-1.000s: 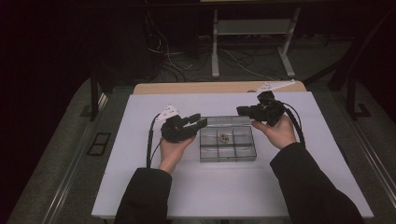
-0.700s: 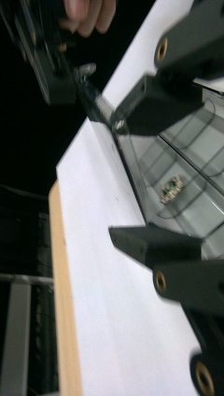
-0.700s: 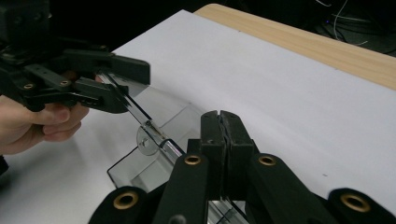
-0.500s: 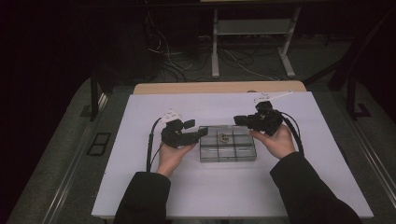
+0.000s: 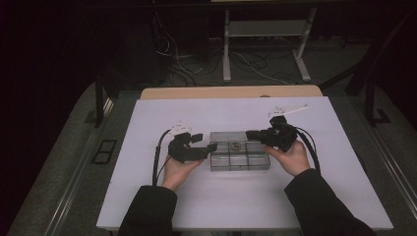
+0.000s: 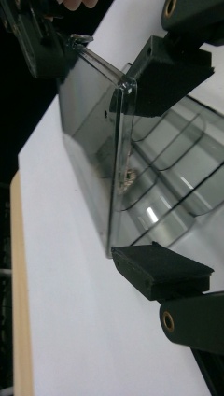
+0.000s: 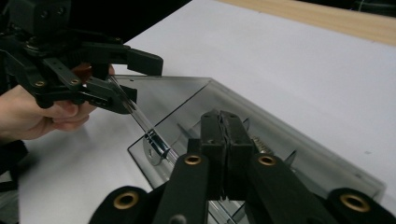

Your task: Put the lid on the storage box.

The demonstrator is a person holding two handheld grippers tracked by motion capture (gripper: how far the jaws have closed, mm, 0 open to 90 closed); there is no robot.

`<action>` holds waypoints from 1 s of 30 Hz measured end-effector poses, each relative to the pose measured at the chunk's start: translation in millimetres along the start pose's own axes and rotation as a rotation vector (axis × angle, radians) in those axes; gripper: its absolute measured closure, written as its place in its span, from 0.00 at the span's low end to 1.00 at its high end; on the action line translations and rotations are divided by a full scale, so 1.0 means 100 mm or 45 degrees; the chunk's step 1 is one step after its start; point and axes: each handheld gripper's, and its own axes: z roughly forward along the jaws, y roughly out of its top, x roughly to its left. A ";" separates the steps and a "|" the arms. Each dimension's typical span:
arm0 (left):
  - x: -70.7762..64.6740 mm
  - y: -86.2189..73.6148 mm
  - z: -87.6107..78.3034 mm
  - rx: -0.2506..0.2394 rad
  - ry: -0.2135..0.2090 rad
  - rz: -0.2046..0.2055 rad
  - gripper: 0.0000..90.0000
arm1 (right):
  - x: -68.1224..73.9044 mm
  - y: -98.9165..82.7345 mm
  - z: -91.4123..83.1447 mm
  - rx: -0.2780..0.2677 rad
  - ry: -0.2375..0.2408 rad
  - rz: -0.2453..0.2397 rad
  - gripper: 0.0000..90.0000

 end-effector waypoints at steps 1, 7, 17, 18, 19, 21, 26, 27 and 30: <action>-0.01 -0.02 0.00 0.004 0.004 0.004 0.27 | 0.00 -0.02 0.01 0.003 0.007 0.009 0.99; -0.02 -0.11 -0.03 0.062 0.008 0.033 0.27 | 0.00 -0.14 0.04 0.008 0.032 0.030 0.99; -0.04 -0.19 -0.14 0.144 -0.025 0.087 0.28 | -0.03 -0.27 0.05 0.033 0.027 0.046 0.99; -0.04 -0.20 -0.15 0.150 -0.031 0.091 0.28 | -0.03 -0.28 0.05 0.033 0.029 0.057 0.99; -0.05 -0.20 -0.16 0.155 -0.035 0.095 0.28 | -0.04 -0.30 0.04 0.031 0.026 0.054 0.99; -0.06 -0.20 -0.18 0.148 -0.045 0.085 0.28 | -0.04 -0.32 0.03 0.030 0.025 0.065 0.99; -0.07 -0.20 -0.25 0.124 -0.071 0.074 0.26 | -0.02 -0.37 -0.04 0.008 0.023 0.071 0.93; -0.07 -0.20 -0.26 0.123 -0.082 0.079 0.25 | -0.02 -0.38 -0.06 0.004 0.019 0.071 0.90; -0.08 -0.23 -0.30 0.117 -0.109 0.067 0.19 | 0.02 -0.43 -0.12 -0.015 -0.004 0.069 0.75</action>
